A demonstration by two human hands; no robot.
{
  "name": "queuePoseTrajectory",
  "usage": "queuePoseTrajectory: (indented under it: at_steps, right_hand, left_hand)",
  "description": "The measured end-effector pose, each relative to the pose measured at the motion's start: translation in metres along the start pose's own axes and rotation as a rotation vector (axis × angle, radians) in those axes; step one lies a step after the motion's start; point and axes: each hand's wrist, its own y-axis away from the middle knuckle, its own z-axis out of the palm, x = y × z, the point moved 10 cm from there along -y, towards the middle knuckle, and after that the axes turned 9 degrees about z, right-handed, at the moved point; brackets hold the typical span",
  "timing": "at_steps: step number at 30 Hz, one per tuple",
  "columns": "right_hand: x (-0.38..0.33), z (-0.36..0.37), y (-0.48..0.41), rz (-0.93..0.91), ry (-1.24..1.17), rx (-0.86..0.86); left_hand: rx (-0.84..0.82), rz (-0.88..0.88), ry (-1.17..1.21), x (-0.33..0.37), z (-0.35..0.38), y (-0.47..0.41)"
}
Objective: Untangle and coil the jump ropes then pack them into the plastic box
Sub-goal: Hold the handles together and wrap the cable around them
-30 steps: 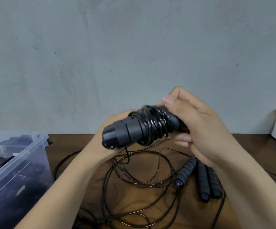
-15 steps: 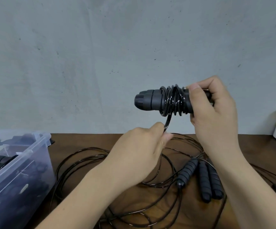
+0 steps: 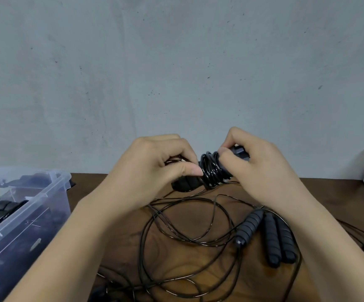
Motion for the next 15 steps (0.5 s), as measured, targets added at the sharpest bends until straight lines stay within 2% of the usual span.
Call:
queuePoseTrajectory:
  at_steps: [6,11,15]
  right_hand:
    - [-0.005,0.010,0.001,0.026,-0.312,-0.222]
    - [-0.001,0.005,0.002,0.131,-0.568,-0.256]
    - [0.002,0.002,0.002,0.172,-0.683,-0.261]
  left_hand:
    - [0.162,-0.052,0.389,-0.013,-0.001,0.001]
    - [0.245,-0.077,0.586,-0.017,0.012,0.001]
    - [0.270,-0.062,0.614,-0.016,0.010,0.001]
